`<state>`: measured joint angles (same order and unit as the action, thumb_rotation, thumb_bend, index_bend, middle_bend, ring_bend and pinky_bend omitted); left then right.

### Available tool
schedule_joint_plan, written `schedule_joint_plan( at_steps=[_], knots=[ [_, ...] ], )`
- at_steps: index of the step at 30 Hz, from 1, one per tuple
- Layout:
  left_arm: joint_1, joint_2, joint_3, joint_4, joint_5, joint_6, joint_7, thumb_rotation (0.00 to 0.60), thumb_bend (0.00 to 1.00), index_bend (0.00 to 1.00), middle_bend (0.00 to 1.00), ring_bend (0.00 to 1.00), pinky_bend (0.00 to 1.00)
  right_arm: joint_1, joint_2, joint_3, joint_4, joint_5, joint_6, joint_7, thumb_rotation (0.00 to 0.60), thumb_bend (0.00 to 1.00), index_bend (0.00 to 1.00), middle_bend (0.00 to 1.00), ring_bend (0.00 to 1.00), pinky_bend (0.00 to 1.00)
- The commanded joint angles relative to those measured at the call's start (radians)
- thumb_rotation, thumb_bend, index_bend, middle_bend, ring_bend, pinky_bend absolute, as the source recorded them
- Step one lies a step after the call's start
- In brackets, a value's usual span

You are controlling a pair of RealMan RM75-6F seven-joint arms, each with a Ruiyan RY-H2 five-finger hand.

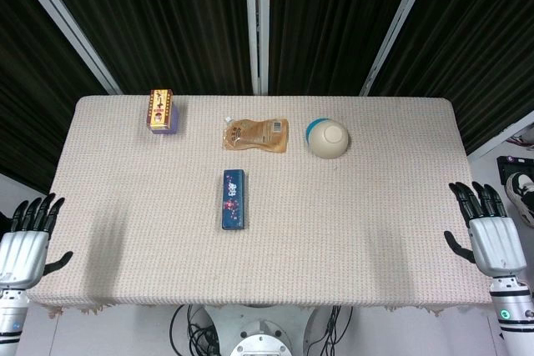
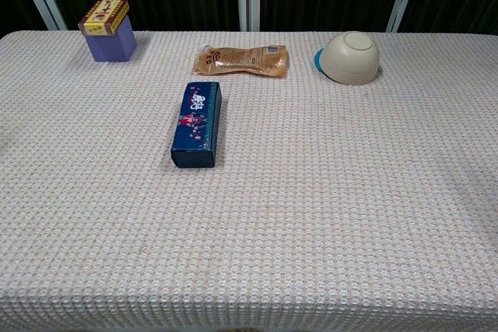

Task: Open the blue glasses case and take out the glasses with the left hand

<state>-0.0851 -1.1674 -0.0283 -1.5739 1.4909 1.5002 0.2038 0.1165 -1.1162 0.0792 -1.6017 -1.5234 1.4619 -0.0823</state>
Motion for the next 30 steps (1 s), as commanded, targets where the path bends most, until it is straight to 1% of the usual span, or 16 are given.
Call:
schedule_joint_plan(
  at_steps=[1, 9, 12, 14, 16, 19, 22, 23, 25, 27, 28, 30],
  knots=[
    [0.009, -0.027, -0.002, 0.03, 0.022, 0.027, -0.007, 0.6, 0.15, 0.0, 0.0, 0.0, 0.0, 0.002, 0.003, 0.0, -0.003, -0.001, -0.001, -0.002, 0.6, 0.24, 0.0, 0.11, 0.0, 0.0],
    [-0.003, -0.018, 0.002, 0.019, 0.04, 0.013, -0.012, 0.6, 0.15, 0.01, 0.0, 0.0, 0.0, -0.004, 0.002, -0.007, 0.003, -0.006, 0.009, 0.01, 0.6, 0.24, 0.0, 0.11, 0.0, 0.0],
    [-0.041, -0.009, -0.012, 0.009, 0.064, -0.014, -0.02, 0.6, 0.14, 0.02, 0.01, 0.0, 0.0, -0.009, 0.001, -0.007, 0.005, -0.012, 0.021, 0.016, 0.6, 0.24, 0.0, 0.11, 0.0, 0.0],
    [-0.075, 0.001, -0.021, -0.001, 0.092, -0.04, -0.045, 0.6, 0.15, 0.04, 0.04, 0.0, 0.0, -0.009, 0.005, -0.006, 0.002, -0.015, 0.027, 0.016, 0.6, 0.26, 0.0, 0.11, 0.0, 0.0],
    [-0.129, 0.016, -0.033, -0.013, 0.133, -0.08, -0.091, 0.6, 0.2, 0.08, 0.08, 0.0, 0.0, -0.009, 0.01, -0.005, -0.004, -0.02, 0.032, 0.011, 0.6, 0.29, 0.0, 0.11, 0.0, 0.0],
    [-0.229, 0.026, -0.058, -0.017, 0.19, -0.16, -0.162, 0.6, 0.35, 0.13, 0.14, 0.0, 0.02, -0.005, 0.019, -0.002, -0.016, -0.026, 0.033, -0.001, 0.6, 0.34, 0.0, 0.11, 0.0, 0.0],
    [-0.348, 0.025, -0.087, -0.015, 0.215, -0.285, -0.205, 0.6, 0.47, 0.16, 0.16, 0.0, 0.02, 0.001, 0.024, -0.001, -0.028, -0.032, 0.029, -0.011, 0.6, 0.37, 0.0, 0.11, 0.0, 0.0],
    [-0.385, 0.019, -0.098, -0.012, 0.217, -0.323, -0.214, 0.6, 0.49, 0.17, 0.16, 0.0, 0.02, 0.003, 0.025, -0.001, -0.031, -0.032, 0.027, -0.014, 0.6, 0.38, 0.0, 0.11, 0.0, 0.0],
    [-0.467, -0.004, -0.124, 0.0, 0.21, -0.409, -0.239, 0.6, 0.56, 0.2, 0.19, 0.0, 0.02, 0.005, 0.026, -0.002, -0.037, -0.033, 0.024, -0.02, 0.6, 0.41, 0.0, 0.11, 0.0, 0.0],
    [-0.535, -0.034, -0.141, 0.017, 0.201, -0.478, -0.279, 0.6, 0.62, 0.21, 0.2, 0.01, 0.02, 0.005, 0.027, -0.003, -0.041, -0.033, 0.022, -0.022, 0.6, 0.44, 0.0, 0.11, 0.0, 0.0],
    [-0.579, -0.053, -0.146, 0.03, 0.192, -0.532, -0.31, 0.6, 0.65, 0.22, 0.21, 0.01, 0.01, 0.005, 0.028, -0.003, -0.043, -0.032, 0.021, -0.023, 0.6, 0.44, 0.0, 0.12, 0.0, 0.0],
    [-0.655, -0.088, -0.156, 0.059, 0.171, -0.626, -0.349, 0.6, 0.68, 0.24, 0.21, 0.01, 0.0, 0.004, 0.029, -0.004, -0.044, -0.027, 0.02, -0.023, 0.6, 0.45, 0.0, 0.12, 0.0, 0.0]
  ],
)
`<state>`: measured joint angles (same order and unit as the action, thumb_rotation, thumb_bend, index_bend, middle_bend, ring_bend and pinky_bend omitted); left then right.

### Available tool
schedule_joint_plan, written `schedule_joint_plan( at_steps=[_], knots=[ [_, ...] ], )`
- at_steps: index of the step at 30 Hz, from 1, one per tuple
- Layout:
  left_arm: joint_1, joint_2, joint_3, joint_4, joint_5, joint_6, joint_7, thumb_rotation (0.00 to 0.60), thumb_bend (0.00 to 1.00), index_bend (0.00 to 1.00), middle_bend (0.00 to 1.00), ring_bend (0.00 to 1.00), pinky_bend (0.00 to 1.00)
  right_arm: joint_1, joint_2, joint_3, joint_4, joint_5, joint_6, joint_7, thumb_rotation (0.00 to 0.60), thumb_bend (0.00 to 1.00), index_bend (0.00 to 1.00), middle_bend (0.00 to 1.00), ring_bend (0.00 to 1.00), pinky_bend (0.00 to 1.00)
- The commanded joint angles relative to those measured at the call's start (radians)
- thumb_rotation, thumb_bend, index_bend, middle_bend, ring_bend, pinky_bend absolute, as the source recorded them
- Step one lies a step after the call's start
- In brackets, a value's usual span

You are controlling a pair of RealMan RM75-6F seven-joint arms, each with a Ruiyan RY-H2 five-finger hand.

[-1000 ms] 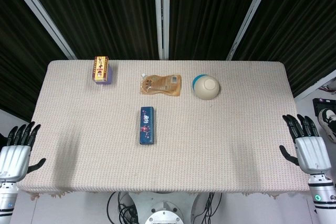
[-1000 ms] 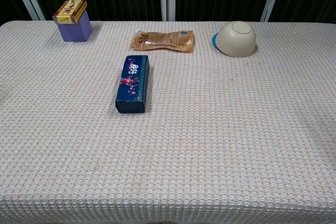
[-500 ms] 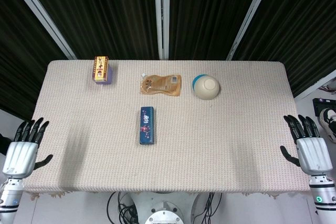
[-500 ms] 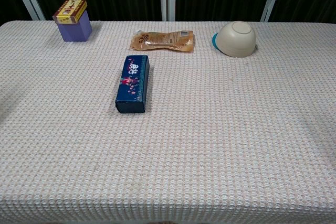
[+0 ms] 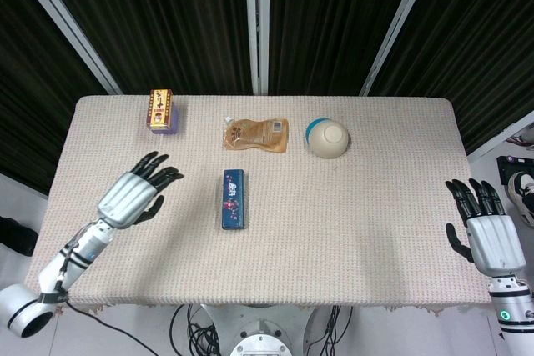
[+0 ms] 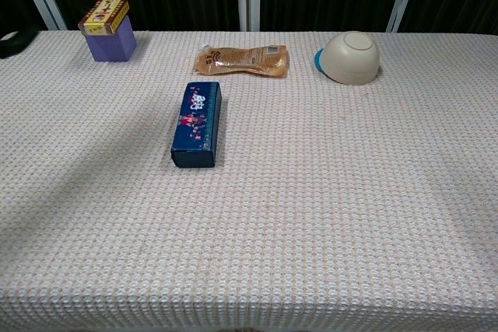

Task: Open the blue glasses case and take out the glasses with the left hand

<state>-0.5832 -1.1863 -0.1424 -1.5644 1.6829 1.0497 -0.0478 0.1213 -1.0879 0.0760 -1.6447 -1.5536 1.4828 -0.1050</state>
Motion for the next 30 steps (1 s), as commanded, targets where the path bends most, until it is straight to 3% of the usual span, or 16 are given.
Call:
schedule_joint_plan(
  at_steps=[1, 6, 19, 24, 30],
  knots=[
    [-0.187, -0.083, -0.044, 0.062, -0.032, -0.217, -0.108, 0.6, 0.69, 0.24, 0.21, 0.01, 0.0, -0.001, 0.001, 0.0, -0.001, 0.006, -0.002, 0.0, 0.6, 0.45, 0.0, 0.12, 0.0, 0.0],
    [-0.317, -0.169, -0.061, 0.137, -0.101, -0.382, -0.109, 0.6, 0.67, 0.26, 0.22, 0.01, 0.0, -0.003, -0.001, -0.002, 0.004, 0.017, -0.008, 0.006, 0.6, 0.46, 0.0, 0.12, 0.0, 0.0],
    [-0.482, -0.325, -0.055, 0.286, -0.253, -0.577, -0.007, 0.6, 0.66, 0.26, 0.25, 0.0, 0.0, 0.001, -0.013, 0.0, 0.032, 0.031, -0.018, 0.033, 0.6, 0.47, 0.0, 0.12, 0.0, 0.0],
    [-0.506, -0.313, -0.029, 0.3, -0.373, -0.653, 0.083, 0.6, 0.65, 0.27, 0.3, 0.0, 0.0, 0.003, -0.018, 0.0, 0.043, 0.03, -0.02, 0.048, 0.6, 0.47, 0.0, 0.12, 0.0, 0.0],
    [-0.475, -0.216, 0.043, 0.196, -0.528, -0.629, 0.193, 0.6, 0.64, 0.29, 0.34, 0.0, 0.0, 0.005, -0.019, 0.0, 0.049, 0.028, -0.021, 0.054, 0.6, 0.48, 0.0, 0.12, 0.0, 0.0]
  ],
)
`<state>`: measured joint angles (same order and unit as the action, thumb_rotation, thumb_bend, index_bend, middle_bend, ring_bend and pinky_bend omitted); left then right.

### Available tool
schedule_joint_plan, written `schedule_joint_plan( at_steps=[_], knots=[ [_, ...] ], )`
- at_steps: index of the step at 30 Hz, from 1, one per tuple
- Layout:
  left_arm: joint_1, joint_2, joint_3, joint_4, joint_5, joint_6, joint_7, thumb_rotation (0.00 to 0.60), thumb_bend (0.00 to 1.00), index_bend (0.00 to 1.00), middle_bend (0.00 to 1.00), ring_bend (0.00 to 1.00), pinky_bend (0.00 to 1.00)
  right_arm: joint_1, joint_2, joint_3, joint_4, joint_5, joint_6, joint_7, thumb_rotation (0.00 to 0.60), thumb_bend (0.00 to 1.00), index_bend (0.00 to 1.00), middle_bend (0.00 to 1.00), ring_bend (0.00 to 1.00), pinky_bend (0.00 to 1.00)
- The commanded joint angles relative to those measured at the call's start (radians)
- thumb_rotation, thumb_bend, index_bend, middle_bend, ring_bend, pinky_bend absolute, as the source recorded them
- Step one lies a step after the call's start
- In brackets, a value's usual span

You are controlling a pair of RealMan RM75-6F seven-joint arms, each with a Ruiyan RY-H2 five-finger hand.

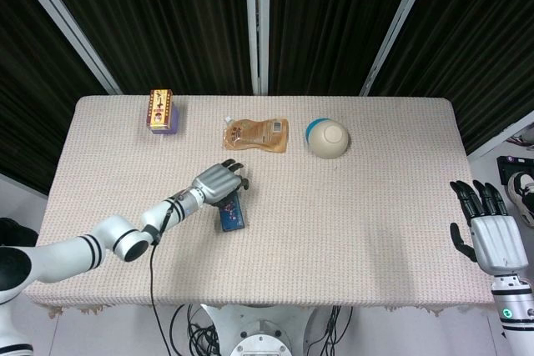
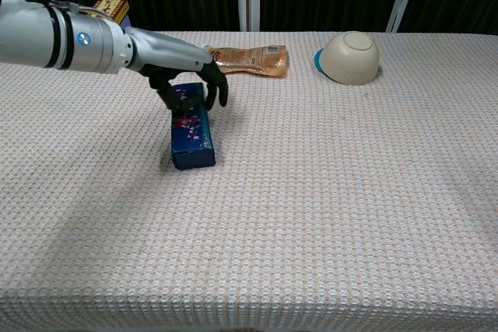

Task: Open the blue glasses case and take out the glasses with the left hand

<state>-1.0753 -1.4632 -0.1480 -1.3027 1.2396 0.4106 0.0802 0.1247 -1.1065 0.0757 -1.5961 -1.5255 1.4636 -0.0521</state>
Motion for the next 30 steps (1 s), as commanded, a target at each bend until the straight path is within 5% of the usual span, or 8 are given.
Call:
schedule_joint_plan(
  at_steps=[1, 10, 15, 20, 30],
  knots=[
    [0.022, 0.077, 0.062, -0.085, -0.107, 0.019, 0.081, 0.6, 0.64, 0.29, 0.34, 0.0, 0.0, 0.003, 0.0, 0.001, 0.0, -0.002, -0.002, 0.0, 0.6, 0.47, 0.0, 0.12, 0.0, 0.0],
    [0.084, 0.192, 0.162, -0.271, -0.31, 0.174, 0.178, 0.6, 0.63, 0.29, 0.37, 0.02, 0.0, 0.013, -0.003, -0.001, -0.01, -0.024, 0.001, -0.008, 0.6, 0.47, 0.0, 0.12, 0.0, 0.0],
    [0.156, 0.188, 0.134, -0.345, -0.239, 0.342, 0.146, 0.6, 0.58, 0.29, 0.35, 0.03, 0.0, 0.017, -0.004, -0.001, -0.015, -0.032, 0.002, -0.012, 0.6, 0.47, 0.0, 0.12, 0.0, 0.0],
    [0.211, 0.152, 0.132, -0.344, -0.11, 0.469, 0.152, 0.6, 0.36, 0.23, 0.28, 0.03, 0.0, 0.021, -0.005, -0.001, -0.015, -0.03, -0.005, -0.009, 0.6, 0.46, 0.0, 0.12, 0.0, 0.0],
    [0.222, 0.073, 0.139, -0.321, -0.129, 0.473, 0.256, 0.6, 0.32, 0.22, 0.27, 0.03, 0.0, 0.028, -0.009, -0.004, -0.003, -0.025, -0.017, 0.005, 0.6, 0.45, 0.0, 0.12, 0.0, 0.0]
  ],
)
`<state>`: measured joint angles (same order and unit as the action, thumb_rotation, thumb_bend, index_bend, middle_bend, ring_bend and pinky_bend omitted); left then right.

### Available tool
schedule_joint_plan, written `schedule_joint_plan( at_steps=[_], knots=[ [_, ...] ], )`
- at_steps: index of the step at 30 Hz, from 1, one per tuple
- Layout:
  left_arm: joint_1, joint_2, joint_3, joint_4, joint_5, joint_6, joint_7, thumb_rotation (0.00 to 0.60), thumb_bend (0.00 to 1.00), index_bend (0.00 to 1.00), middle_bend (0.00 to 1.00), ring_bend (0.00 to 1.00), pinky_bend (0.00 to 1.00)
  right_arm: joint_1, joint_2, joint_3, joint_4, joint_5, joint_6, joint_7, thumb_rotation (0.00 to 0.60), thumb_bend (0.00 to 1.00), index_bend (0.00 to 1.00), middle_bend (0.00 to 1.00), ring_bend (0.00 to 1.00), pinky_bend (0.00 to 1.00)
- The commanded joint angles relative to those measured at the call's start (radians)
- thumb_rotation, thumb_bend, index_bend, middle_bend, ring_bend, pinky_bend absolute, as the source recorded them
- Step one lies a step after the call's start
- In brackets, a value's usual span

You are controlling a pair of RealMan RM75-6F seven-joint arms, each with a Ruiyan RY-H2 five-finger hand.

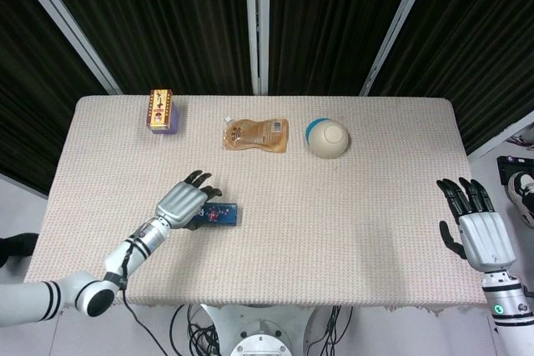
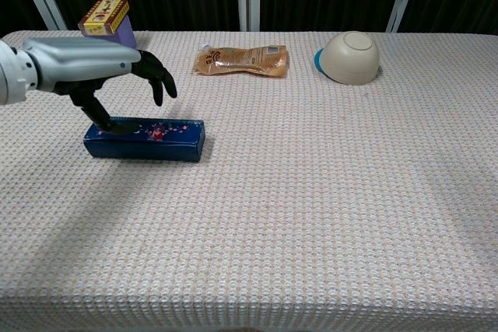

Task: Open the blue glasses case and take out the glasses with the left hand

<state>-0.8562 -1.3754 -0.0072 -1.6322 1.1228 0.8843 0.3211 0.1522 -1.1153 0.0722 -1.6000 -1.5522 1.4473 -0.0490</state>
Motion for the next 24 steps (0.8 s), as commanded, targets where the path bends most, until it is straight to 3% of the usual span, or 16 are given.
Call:
schedule_joint_plan(
  at_steps=[1, 24],
  knots=[
    [0.003, -0.023, -0.003, 0.012, -0.021, -0.001, 0.025, 0.6, 0.32, 0.22, 0.27, 0.03, 0.0, 0.0, 0.0, 0.0, 0.003, 0.003, -0.001, 0.003, 0.6, 0.45, 0.0, 0.12, 0.0, 0.0],
    [0.008, -0.039, -0.012, -0.01, -0.112, -0.011, 0.133, 0.6, 0.32, 0.18, 0.23, 0.03, 0.0, 0.004, -0.004, -0.005, 0.021, 0.012, -0.012, 0.025, 0.6, 0.45, 0.0, 0.12, 0.0, 0.0]
  ],
)
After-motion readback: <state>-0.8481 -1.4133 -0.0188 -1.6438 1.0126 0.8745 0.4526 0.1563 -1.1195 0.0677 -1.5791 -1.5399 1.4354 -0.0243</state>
